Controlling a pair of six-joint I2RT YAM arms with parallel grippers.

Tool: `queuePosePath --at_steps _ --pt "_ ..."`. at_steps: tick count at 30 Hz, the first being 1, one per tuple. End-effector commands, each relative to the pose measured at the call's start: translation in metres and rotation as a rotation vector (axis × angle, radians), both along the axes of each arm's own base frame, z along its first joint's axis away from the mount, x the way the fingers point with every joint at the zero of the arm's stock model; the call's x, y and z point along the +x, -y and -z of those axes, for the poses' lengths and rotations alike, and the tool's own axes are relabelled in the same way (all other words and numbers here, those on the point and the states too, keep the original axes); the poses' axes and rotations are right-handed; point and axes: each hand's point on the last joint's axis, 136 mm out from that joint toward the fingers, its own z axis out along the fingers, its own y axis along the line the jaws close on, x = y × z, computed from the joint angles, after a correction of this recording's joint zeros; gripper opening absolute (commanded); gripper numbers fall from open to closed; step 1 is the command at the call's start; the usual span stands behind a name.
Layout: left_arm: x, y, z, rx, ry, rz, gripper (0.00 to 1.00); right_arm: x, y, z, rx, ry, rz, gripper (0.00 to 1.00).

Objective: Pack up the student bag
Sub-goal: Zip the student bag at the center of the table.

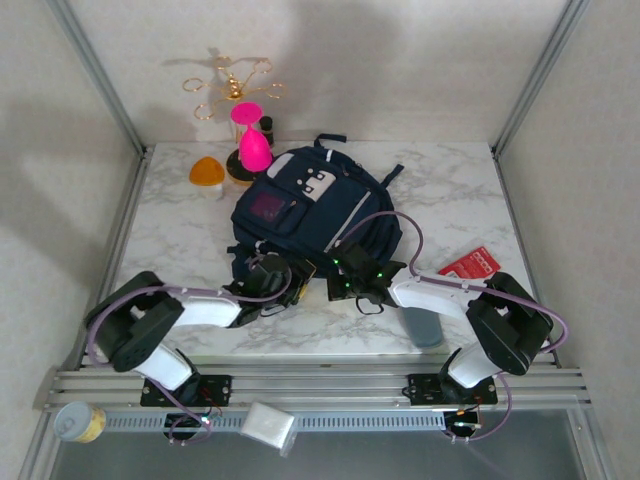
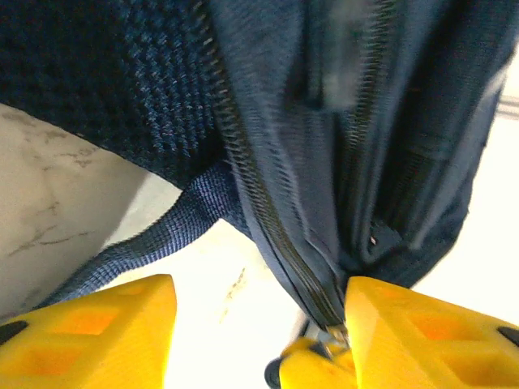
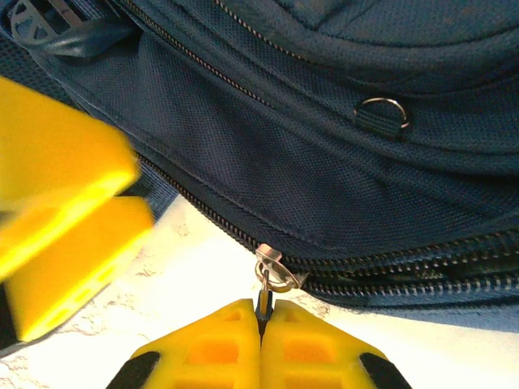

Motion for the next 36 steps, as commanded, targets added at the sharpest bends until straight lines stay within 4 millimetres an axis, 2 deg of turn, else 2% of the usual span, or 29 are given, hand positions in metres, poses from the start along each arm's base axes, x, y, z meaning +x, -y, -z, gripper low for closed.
queuePosePath --at_steps 1,5,7,10,12,18,21,23,26,28,32,33,36 --pt "0.027 0.015 -0.017 -0.053 0.042 -0.084 0.48 -0.001 -0.004 -0.002 0.028 -0.005 -0.009 0.0" --pt "0.036 0.001 -0.003 0.087 0.041 -0.166 0.26 0.001 0.003 -0.003 0.02 0.009 0.016 0.0" --pt "0.036 -0.015 0.003 0.153 0.024 -0.206 0.13 0.002 0.008 -0.001 0.003 0.009 0.033 0.0" --pt "0.031 -0.043 -0.001 0.194 0.047 -0.257 0.0 0.0 0.021 0.001 -0.036 0.01 0.046 0.0" --pt "0.028 -0.062 -0.005 0.231 0.061 -0.268 0.0 -0.003 0.029 0.001 -0.032 0.015 0.054 0.0" --pt "0.018 -0.137 0.009 0.345 0.025 -0.267 0.0 -0.008 0.058 0.002 -0.04 -0.01 0.086 0.0" --pt "0.017 -0.162 0.01 0.378 0.013 -0.229 0.0 -0.009 0.065 0.003 -0.067 -0.007 0.077 0.0" --pt "0.02 -0.166 0.002 0.387 0.039 -0.2 0.0 -0.01 0.056 0.004 -0.051 -0.007 0.033 0.0" --pt "0.02 -0.162 -0.008 0.385 0.058 -0.164 0.0 -0.015 0.022 -0.009 0.015 0.014 -0.089 0.0" --pt "0.016 -0.149 -0.019 0.323 0.068 -0.117 0.07 -0.017 0.007 -0.016 0.045 0.024 -0.123 0.0" --pt "-0.001 -0.127 -0.048 0.221 0.131 -0.113 0.42 -0.017 0.002 -0.019 0.072 0.03 -0.129 0.0" --pt "-0.006 -0.125 -0.049 0.202 0.124 -0.115 0.5 -0.017 0.002 -0.019 0.073 0.031 -0.133 0.0" --pt "-0.019 -0.11 -0.049 0.147 0.09 -0.111 0.63 -0.019 -0.001 -0.019 0.079 0.025 -0.15 0.0"
